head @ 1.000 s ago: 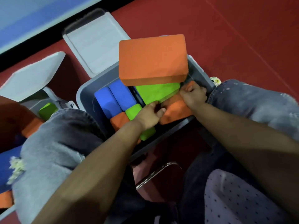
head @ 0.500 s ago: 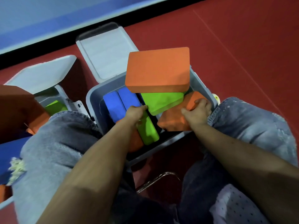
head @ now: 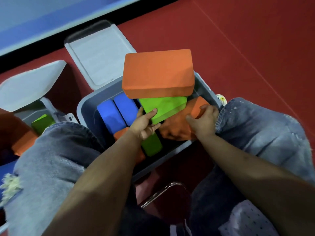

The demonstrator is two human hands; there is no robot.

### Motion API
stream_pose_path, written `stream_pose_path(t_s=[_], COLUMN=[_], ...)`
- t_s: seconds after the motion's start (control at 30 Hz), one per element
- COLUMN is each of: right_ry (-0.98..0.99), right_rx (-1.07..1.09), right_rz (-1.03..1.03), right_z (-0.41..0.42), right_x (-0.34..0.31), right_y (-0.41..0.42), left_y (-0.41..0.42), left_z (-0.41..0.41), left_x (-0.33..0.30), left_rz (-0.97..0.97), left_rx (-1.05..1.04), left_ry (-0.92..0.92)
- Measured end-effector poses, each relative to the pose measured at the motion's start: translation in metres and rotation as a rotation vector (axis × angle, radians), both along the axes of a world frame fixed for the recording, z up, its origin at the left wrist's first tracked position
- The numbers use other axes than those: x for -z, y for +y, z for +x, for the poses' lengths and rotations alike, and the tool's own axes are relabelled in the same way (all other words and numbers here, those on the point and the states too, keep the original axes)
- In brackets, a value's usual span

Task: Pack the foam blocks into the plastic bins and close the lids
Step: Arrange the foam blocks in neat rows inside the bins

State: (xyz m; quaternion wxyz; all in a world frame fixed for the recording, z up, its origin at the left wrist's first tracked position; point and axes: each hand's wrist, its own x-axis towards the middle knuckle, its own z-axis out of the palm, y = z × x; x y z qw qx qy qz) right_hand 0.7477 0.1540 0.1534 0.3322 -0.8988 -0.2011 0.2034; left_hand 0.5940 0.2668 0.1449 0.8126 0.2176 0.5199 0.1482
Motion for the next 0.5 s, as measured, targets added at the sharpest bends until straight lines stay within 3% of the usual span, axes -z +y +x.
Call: stream_pose_path(t_s=[0.13, 0.5], right_ry=[0.058, 0.188], right_rx=[0.000, -0.246], right_rz=[0.003, -0.153], right_z=[-0.005, -0.023], right_x=[-0.006, -0.009], right_y=[0.000, 0.011], left_y=[0.001, -0.011], left_z=[-0.017, -0.127], left_x=[-0.004, -0.019], left_rz=[-0.030, 0.061], left_rx=[-0.145, -0.186], left_ry=[-0.029, 0.080])
